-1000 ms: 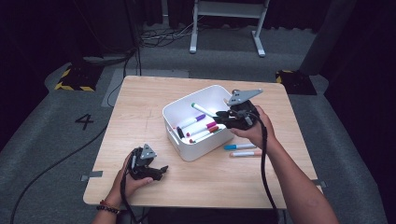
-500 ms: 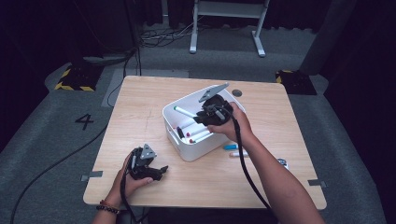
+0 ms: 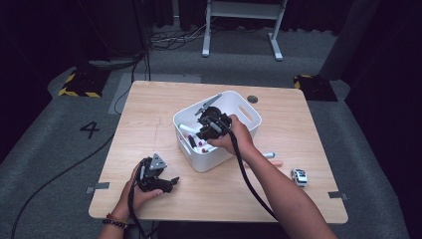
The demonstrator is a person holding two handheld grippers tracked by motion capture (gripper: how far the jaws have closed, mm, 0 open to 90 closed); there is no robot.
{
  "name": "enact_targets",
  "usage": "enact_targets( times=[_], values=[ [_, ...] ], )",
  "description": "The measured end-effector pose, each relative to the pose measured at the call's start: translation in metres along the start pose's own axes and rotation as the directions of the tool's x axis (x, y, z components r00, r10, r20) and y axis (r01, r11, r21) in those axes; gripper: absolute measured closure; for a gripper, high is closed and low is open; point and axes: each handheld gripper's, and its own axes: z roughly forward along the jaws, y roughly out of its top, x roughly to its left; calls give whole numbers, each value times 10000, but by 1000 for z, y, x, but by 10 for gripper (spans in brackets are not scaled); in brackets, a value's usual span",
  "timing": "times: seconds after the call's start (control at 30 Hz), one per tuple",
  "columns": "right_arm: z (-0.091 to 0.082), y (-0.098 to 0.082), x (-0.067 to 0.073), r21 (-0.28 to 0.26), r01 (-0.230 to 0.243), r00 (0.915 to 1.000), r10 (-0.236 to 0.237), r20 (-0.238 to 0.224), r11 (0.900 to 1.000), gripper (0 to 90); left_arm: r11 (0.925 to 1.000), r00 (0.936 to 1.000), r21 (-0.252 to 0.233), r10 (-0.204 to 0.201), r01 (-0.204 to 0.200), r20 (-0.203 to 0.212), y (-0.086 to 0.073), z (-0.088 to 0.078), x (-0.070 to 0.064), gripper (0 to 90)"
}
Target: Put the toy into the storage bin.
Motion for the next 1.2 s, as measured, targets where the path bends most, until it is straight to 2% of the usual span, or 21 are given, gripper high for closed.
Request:
enact_targets(
  times=[0.07,0.13,0.17,0.2,0.3,0.4,0.5,0.57,0.63,0.7,0.73,0.83,0.9,0.97,1.1,1.2],
  values=[
    [3,2,3,320,36,10000,-33,-84,9995,747,10000,10000,8,-3,3,48,0,0,0,152],
    [4,3,4,402,156,9999,-154,-72,9991,747,10000,10000,9,-4,4,49,0,0,0,152],
    [6,4,7,644,279,9990,-255,-374,9975,745,10000,10000,7,-6,6,50,0,0,0,152],
    [6,5,7,733,295,9992,-276,-275,9969,744,10000,10000,6,-3,3,51,0,0,0,152],
    [7,5,9,983,388,9986,-351,-396,9944,742,10000,10000,5,-4,4,49,0,0,0,152],
    [8,5,11,895,398,9979,-351,-536,9952,736,10000,10000,7,-3,3,50,0,0,0,152],
    [6,4,10,870,387,9981,-344,-506,9955,686,10000,10000,0,-3,3,-6,0,0,0,152],
    [3,3,9,638,412,9971,-370,-659,9971,659,10000,10000,1,7,-7,7,0,0,0,152],
    [-3,1,9,367,446,9976,-425,-553,9983,633,10000,10000,25,31,-31,45,0,0,0,152],
    [-15,-4,9,234,166,9979,-151,-637,9996,617,10000,10000,-6,18,-18,45,0,0,0,152],
    [-19,-6,5,-192,723,9954,-733,-619,9972,599,10000,10000,9,13,-13,49,0,0,0,152],
    [-40,-20,0,-656,603,9954,-649,-705,9960,573,10000,10000,3,13,-13,2,0,0,0,152],
    [-55,-31,-5,-1030,728,9955,-786,-534,9920,571,10000,10000,-7,4,-4,-10,0,0,0,152],
    [-72,-48,-13,-1453,578,9964,-662,-537,9877,557,10000,10000,-23,-10,10,-11,0,0,0,152],
    [-93,-79,-25,-1790,577,9966,-672,-473,9822,538,10000,10000,-10,-12,12,-7,0,0,0,152],
    [-104,-105,-33,-2000,349,9983,-437,-397,9792,528,10000,10000,-10,-11,11,-4,0,0,0,152]
  ],
)
